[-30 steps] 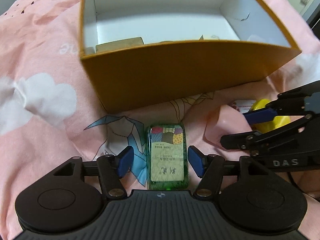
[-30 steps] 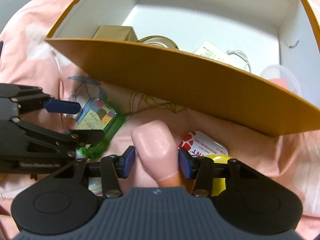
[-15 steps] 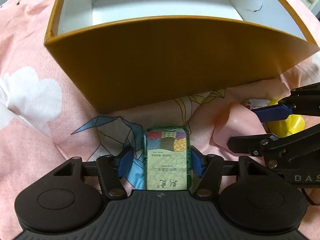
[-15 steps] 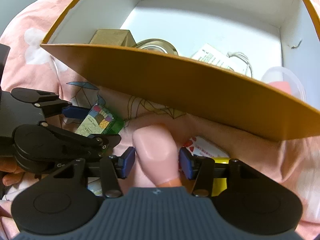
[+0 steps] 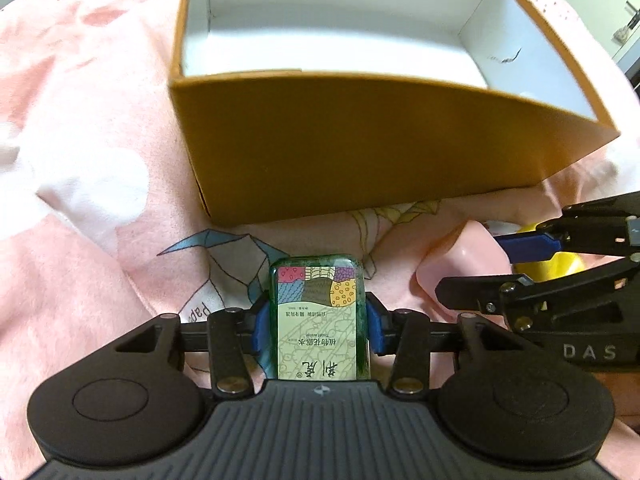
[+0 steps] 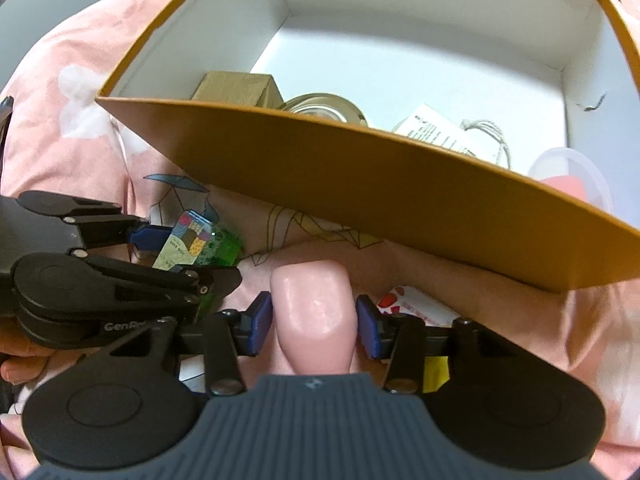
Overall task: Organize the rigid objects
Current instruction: 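Grasp the green bottle with the left tool while the right tool grasps the pink bottle, then lift both bottles and carry them over the box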
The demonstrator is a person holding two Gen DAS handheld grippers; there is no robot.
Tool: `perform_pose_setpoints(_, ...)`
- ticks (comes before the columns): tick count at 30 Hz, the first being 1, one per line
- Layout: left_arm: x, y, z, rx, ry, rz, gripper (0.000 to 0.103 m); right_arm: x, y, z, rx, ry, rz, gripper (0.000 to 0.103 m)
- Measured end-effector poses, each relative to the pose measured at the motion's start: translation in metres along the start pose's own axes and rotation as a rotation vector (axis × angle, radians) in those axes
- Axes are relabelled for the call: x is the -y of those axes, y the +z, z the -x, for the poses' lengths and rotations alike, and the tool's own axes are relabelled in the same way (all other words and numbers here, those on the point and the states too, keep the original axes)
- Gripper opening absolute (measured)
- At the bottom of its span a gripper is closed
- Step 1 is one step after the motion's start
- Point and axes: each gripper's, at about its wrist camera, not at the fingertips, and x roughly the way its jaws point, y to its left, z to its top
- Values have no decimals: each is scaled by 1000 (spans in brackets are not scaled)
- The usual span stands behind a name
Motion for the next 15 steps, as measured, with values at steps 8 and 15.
perform_pose_setpoints(8,-5,-12,35,80,-35,-7,51,-3,-6,23,66,-25,-15,44)
perform_pose_setpoints(15,-6,-26,71,151,-34,-24,51,-9,-15,48,133,-36,-11,43)
